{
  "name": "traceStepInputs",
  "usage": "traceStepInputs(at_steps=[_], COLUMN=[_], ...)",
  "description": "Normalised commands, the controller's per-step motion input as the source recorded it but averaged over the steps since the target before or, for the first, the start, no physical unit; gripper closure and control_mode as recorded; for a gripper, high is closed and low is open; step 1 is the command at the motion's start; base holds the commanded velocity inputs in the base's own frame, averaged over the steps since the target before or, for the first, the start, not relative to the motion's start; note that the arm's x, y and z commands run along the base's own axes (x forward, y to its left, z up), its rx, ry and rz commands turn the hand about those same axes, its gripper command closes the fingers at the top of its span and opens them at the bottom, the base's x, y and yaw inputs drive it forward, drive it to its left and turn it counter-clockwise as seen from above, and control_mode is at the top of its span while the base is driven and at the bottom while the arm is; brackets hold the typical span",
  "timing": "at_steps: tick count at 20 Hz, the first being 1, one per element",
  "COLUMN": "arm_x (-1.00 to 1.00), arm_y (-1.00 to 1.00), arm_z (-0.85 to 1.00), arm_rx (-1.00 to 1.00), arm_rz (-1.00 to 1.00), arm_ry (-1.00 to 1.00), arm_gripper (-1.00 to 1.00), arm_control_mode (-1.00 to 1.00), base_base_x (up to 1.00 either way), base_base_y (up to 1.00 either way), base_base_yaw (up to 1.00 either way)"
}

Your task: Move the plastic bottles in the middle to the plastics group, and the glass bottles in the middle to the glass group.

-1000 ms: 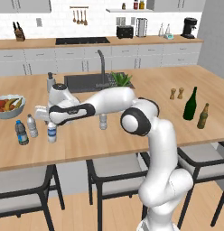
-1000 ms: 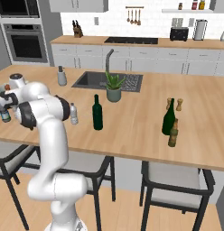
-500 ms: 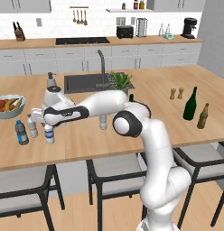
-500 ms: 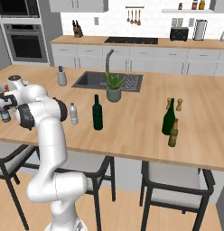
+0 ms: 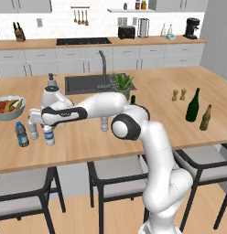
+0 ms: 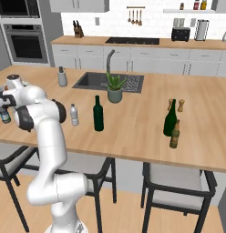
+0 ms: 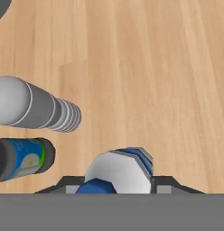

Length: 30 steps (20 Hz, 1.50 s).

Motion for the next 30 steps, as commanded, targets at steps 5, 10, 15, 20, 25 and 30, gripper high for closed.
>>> traceStepInputs(at_steps=[5,10,15,20,25,30], arm_x=[-0.14,-0.17,-0.08,-0.01,-0.07,-0.15], arm_y=[-0.18,-0.12,-0.10,0.00,0.00,-0.16], arm_z=[-0.26,-0.25,-0.03,0.11,0.44,0.59], arm_rx=[0.01,0.01,0.10,0.05,0.03,0.00], arm_rz=[0.00,0.00,0.00,0.00,0.02,0.00], arm_ry=[0.00,0.00,-0.05,-0.04,-0.08,-0.03], arm_gripper=[1.00,-1.00,-1.00,-1.00,-1.00,-1.00], arm_control_mode=[-1.00,-1.00,-1.00,-1.00,-1.00,-1.00], base_base_x=[0.00,0.00,0.00,0.00,0.00,0.00], base_base_y=[0.00,0.00,0.00,0.00,0.00,0.00], base_base_yaw=[0.00,0.00,0.00,0.00,0.00,0.00])
